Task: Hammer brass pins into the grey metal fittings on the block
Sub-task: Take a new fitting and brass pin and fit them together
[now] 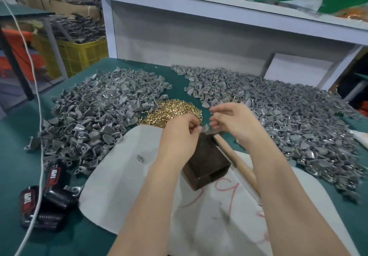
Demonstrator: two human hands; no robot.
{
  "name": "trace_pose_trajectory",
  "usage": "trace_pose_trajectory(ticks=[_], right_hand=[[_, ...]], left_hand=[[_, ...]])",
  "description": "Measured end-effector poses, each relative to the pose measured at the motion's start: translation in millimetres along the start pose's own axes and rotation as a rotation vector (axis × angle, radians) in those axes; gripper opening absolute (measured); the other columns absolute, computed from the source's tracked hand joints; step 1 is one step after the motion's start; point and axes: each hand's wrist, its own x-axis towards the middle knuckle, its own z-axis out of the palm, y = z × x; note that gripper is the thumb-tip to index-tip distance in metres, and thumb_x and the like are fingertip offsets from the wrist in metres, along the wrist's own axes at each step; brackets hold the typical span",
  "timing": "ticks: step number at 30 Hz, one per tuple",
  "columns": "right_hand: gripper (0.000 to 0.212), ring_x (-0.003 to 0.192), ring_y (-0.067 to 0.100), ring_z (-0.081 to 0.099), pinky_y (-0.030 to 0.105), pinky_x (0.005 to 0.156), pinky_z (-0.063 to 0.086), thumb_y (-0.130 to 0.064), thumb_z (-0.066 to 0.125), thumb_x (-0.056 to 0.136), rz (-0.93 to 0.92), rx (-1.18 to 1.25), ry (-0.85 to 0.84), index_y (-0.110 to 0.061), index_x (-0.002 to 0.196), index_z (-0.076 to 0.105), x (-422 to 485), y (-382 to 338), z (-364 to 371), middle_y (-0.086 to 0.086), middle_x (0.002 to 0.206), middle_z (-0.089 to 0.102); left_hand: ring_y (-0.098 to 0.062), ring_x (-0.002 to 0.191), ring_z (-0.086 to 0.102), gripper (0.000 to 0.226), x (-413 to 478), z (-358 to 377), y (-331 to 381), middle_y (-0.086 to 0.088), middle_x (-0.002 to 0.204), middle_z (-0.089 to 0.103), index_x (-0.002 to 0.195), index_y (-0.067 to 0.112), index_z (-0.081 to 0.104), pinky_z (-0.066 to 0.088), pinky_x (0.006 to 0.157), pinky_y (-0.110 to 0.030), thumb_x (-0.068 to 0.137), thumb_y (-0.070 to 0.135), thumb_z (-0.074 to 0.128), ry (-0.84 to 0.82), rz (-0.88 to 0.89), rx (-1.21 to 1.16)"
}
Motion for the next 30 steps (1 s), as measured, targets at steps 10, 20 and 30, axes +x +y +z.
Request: trace_pose_trajectory(ticks=[10,20,30], right_hand=[[0.013,0.068,0.008,0.069,0.017,0.063,0.053,-0.002,0.057,0.090,-0.113,-0.009,0.089,-0.013,0.083,0.060,-21.1,30.2,-0.1,0.002,0.074,0.069],[0.006,0.069,0.001,0.049,0.016,0.064,0.034,-0.018,0.070,0.083,-0.234,-0.387,0.137,-0.021,0.078,0.072,-19.1,44.2,16.9,-0.002,0.086,0.059],[0.011,0.081,0.010,0.048,0.016,0.069,0.029,-0.017,0.064,0.086,-0.191,-0.543,0.143,-0.019,0.076,0.068,-21.6,31.6,20.7,-0.007,0.083,0.050]], left_hand=[[-0.021,0.099,0.060,0.010,-5.9,-0.2,7.5,0.004,0.099,0.068,0.092,0.026,0.069,0.047,0.090,-0.041,0.090,0.022,0.060,-0.145,0.002,0.285],[-0.025,0.094,0.061,0.008,-3.1,2.4,2.7,0.007,0.080,0.059,0.083,0.027,0.066,0.048,0.087,-0.042,0.088,0.022,0.062,-0.130,0.016,0.273],[-0.026,0.094,0.061,0.010,-5.6,2.2,5.5,0.000,0.090,0.068,0.088,0.021,0.070,0.049,0.087,-0.041,0.087,0.018,0.060,-0.104,0.009,0.283]])
